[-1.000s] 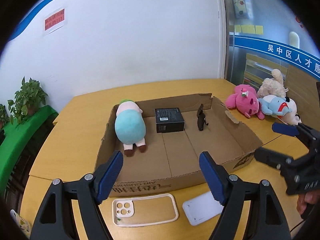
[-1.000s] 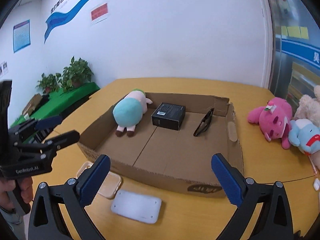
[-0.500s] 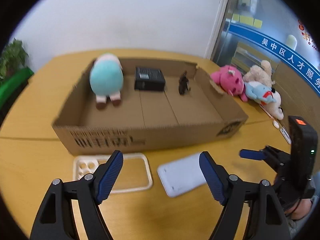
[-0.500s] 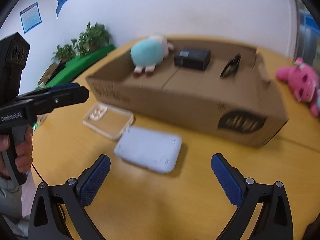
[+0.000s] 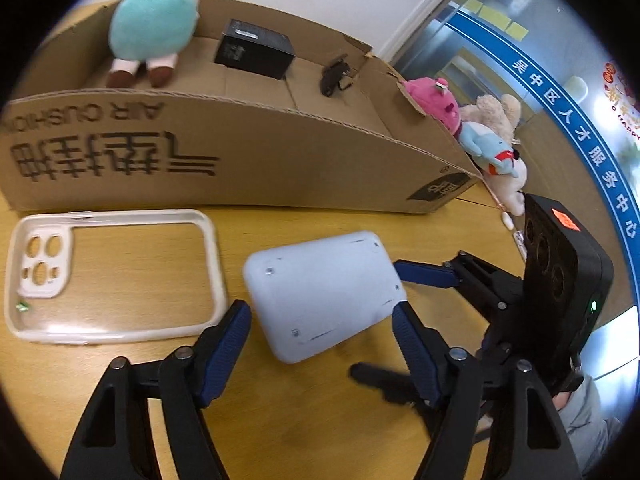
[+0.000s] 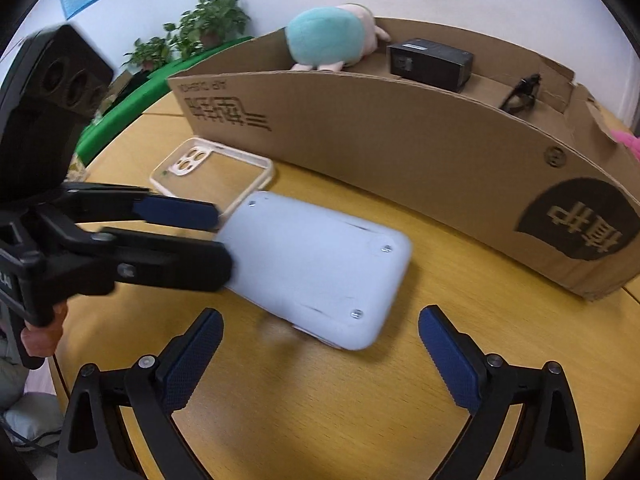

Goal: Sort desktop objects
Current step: 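Move the left tool to the white phone stand and grasp it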

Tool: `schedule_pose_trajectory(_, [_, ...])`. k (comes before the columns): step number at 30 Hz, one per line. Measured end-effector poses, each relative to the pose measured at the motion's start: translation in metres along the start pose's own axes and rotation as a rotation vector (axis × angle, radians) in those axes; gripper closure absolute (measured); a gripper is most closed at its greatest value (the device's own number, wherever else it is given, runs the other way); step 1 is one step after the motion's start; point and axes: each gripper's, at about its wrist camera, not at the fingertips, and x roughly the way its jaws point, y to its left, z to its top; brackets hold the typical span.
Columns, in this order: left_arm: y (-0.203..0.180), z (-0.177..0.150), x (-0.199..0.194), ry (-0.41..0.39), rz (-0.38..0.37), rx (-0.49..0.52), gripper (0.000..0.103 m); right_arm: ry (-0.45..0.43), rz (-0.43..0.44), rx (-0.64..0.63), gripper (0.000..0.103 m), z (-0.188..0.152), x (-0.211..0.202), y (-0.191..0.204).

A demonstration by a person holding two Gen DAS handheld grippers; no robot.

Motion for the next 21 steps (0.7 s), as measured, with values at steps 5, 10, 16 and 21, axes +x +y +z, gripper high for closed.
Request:
schedule_pose_trajectory(5, [0.003, 0.002, 0.01, 0.031, 0.008, 0.0, 0.033, 0.001, 0.067, -0.024, 0.004, -0.002, 0.0, 0.01])
schedule_pose_trajectory(10, [0.005, 0.006, 0.011, 0.045, 0.003, 0.006, 0.034, -0.009, 0.076, 0.004, 0.004, -0.008, -0.006, 0.0])
schedule_pose_trajectory(16, [0.004, 0.012, 0.015, 0.042, 0.038, 0.021, 0.046, -0.014, 0.034, -0.002, 0.018, 0.006, 0.002, -0.002])
schedule_pose_trajectory(21, [0.011, 0.011, 0.004, 0.008, 0.025, 0.003, 0.071, -0.058, 0.023, 0.039, 0.019, 0.003, -0.005, -0.006])
